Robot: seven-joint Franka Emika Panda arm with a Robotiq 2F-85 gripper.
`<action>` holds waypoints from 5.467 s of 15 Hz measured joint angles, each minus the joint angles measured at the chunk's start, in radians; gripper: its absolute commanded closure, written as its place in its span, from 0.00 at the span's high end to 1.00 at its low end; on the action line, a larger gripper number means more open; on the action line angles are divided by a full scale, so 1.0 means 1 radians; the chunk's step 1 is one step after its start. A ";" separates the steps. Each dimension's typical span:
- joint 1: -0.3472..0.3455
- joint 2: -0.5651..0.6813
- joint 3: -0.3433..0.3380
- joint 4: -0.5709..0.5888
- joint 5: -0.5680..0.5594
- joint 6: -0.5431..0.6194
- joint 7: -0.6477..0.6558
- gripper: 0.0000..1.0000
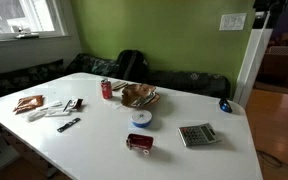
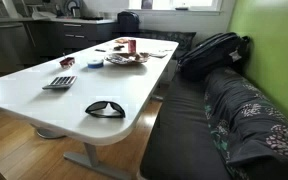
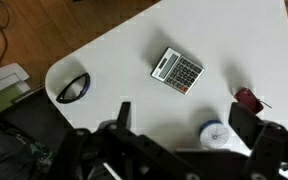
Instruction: Pick up the red toy, then place it on the brown object
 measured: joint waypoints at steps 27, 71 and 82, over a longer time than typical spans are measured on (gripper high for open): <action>-0.033 0.037 -0.013 0.005 -0.012 0.121 -0.002 1.00; 0.237 1.277 0.117 0.703 -0.242 0.432 -0.320 1.00; 0.299 1.472 0.097 0.780 -0.247 0.591 -0.319 0.42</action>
